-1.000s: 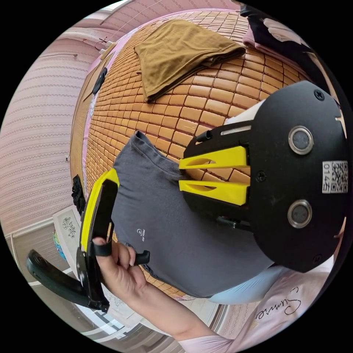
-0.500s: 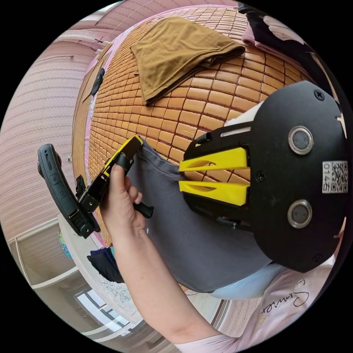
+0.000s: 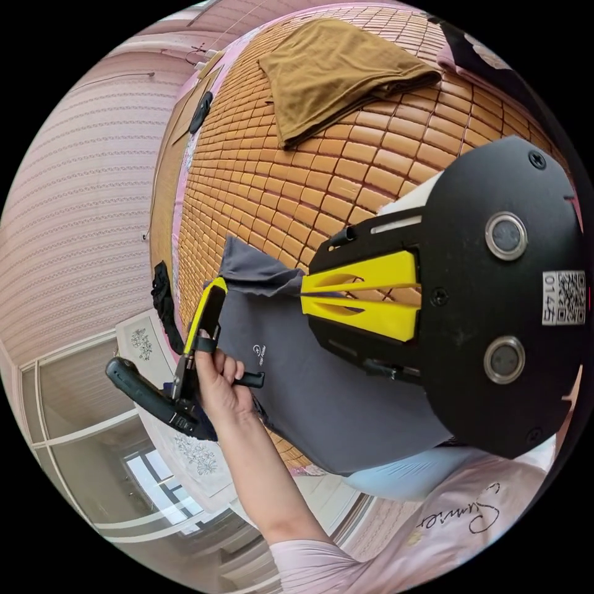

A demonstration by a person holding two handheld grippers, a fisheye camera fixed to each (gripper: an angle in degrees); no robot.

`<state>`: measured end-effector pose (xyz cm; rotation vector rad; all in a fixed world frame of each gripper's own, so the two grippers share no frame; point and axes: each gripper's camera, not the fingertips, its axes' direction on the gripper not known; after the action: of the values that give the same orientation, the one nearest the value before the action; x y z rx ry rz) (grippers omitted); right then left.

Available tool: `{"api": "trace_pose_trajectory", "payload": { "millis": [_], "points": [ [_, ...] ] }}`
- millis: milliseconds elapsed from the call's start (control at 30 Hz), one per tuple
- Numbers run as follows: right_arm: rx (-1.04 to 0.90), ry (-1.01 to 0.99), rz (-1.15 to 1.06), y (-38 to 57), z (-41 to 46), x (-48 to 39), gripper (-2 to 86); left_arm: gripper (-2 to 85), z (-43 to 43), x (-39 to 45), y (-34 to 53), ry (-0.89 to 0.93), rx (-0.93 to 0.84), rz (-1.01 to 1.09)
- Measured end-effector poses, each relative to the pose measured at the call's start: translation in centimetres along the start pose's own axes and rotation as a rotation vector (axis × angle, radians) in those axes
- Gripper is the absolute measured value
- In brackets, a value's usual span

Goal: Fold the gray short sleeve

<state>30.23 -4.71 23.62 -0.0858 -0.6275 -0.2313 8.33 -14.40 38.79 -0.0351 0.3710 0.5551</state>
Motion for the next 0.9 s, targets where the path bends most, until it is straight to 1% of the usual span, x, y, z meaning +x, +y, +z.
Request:
{"api": "trace_pose_trajectory", "payload": {
  "millis": [67, 167, 367, 500, 533, 600, 667, 800, 867, 900],
  "points": [
    [-0.003, -0.014, -0.003, 0.0, -0.1, 0.1, 1.1, -0.6, 0.5, -1.9, 1.5, 0.013, -0.026, -0.055],
    [-0.009, 0.016, 0.001, -0.1, -0.1, 0.2, 1.3, -0.2, 0.2, -3.1, 2.4, 0.018, -0.014, -0.070],
    [-0.026, 0.000, -0.051, -0.9, 0.7, -0.8, 2.7, 1.9, 0.4, -2.5, 1.8, 0.009, 0.012, -0.020],
    [-0.181, 0.031, -0.087, -1.6, 3.2, -1.4, 4.9, 2.6, 2.7, -1.8, 1.6, -0.003, -0.065, 0.017],
    [-0.193, 0.032, -0.092, -1.8, 3.4, -1.4, 5.2, 2.6, 3.4, -1.8, 1.8, -0.013, -0.084, 0.025],
    [-0.155, 0.043, -0.094, -1.9, 2.8, -1.5, 5.3, 2.5, 3.1, -2.3, 2.3, 0.003, -0.056, 0.020],
    [-0.134, 0.044, -0.083, -2.0, 2.3, -1.1, 5.4, 2.8, 2.0, -4.0, 3.2, 0.041, -0.044, -0.017],
    [-0.094, 0.033, -0.036, -2.3, 1.4, 0.0, 5.4, 3.4, -2.6, -7.7, 6.7, 0.012, 0.051, -0.043],
    [-0.085, 0.084, -0.047, -2.6, 0.9, -0.2, 5.6, 3.6, -5.7, -12.0, 10.3, -0.012, 0.080, -0.102],
    [-0.089, 0.144, -0.058, -2.9, 0.7, -0.4, 5.7, 3.7, -6.3, -13.3, 11.3, -0.016, 0.082, -0.124]
  ]
}}
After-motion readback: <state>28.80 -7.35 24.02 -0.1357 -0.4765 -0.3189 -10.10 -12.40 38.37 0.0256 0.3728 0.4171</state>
